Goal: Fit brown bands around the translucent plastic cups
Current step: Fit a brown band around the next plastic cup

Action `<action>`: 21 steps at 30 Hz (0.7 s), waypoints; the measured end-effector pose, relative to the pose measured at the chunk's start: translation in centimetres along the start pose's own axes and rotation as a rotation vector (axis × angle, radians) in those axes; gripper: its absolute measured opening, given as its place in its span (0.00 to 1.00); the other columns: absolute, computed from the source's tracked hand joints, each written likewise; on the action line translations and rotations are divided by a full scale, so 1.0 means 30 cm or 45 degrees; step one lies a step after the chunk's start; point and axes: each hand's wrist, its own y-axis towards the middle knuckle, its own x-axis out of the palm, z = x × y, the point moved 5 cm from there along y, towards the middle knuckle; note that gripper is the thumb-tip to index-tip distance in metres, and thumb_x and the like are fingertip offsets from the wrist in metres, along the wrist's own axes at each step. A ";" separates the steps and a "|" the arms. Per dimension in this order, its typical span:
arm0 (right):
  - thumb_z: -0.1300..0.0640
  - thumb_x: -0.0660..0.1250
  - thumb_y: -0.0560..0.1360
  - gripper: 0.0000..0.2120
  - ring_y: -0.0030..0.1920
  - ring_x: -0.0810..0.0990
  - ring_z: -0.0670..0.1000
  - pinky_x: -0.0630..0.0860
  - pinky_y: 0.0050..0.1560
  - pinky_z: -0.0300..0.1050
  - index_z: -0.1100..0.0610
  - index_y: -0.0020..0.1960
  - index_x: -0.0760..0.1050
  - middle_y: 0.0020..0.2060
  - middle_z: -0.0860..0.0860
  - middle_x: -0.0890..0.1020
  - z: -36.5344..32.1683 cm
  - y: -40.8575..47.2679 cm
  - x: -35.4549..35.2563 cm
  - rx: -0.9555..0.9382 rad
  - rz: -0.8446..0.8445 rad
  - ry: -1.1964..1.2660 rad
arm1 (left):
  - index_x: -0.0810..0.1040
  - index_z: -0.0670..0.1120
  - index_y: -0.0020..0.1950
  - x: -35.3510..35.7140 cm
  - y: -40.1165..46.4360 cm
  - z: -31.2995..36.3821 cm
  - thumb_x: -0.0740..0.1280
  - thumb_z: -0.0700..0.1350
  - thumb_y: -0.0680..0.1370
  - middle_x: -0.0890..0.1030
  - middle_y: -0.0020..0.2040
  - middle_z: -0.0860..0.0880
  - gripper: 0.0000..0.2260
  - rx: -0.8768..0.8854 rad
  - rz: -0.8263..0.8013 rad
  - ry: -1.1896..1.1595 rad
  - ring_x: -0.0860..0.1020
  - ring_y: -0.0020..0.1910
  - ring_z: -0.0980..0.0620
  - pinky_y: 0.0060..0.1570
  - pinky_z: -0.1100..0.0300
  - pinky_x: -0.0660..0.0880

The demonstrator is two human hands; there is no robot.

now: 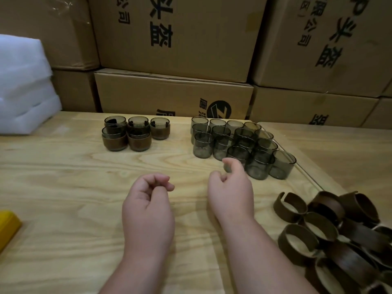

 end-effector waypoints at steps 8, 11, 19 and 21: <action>0.50 0.60 0.78 0.28 0.40 0.82 0.52 0.80 0.40 0.50 0.41 0.77 0.61 0.40 0.48 0.83 -0.010 0.066 -0.025 0.060 -0.001 -0.132 | 0.81 0.59 0.42 0.001 -0.005 0.005 0.62 0.34 0.79 0.84 0.41 0.55 0.20 -0.031 -0.020 -0.022 0.70 0.25 0.57 0.25 0.65 0.68; 0.49 0.60 0.78 0.24 0.39 0.81 0.49 0.77 0.37 0.48 0.41 0.73 0.64 0.40 0.46 0.83 -0.005 0.019 -0.013 -0.002 -0.040 -0.177 | 0.81 0.58 0.42 -0.003 -0.008 0.004 0.62 0.34 0.78 0.85 0.41 0.55 0.19 -0.042 -0.018 -0.028 0.70 0.25 0.57 0.24 0.65 0.68; 0.46 0.62 0.77 0.15 0.33 0.80 0.44 0.78 0.38 0.49 0.35 0.63 0.68 0.33 0.43 0.81 0.027 -0.171 -0.066 -0.261 -0.254 -0.008 | 0.81 0.54 0.47 0.021 -0.016 0.011 0.63 0.33 0.79 0.85 0.43 0.54 0.16 -0.002 -0.129 0.035 0.74 0.30 0.61 0.31 0.71 0.71; 0.49 0.64 0.77 0.15 0.33 0.80 0.43 0.74 0.36 0.43 0.36 0.61 0.67 0.34 0.42 0.81 0.042 -0.193 -0.098 -0.259 -0.185 0.082 | 0.80 0.58 0.51 0.046 -0.024 0.009 0.64 0.34 0.78 0.84 0.49 0.55 0.18 0.020 -0.288 0.175 0.77 0.38 0.63 0.37 0.74 0.71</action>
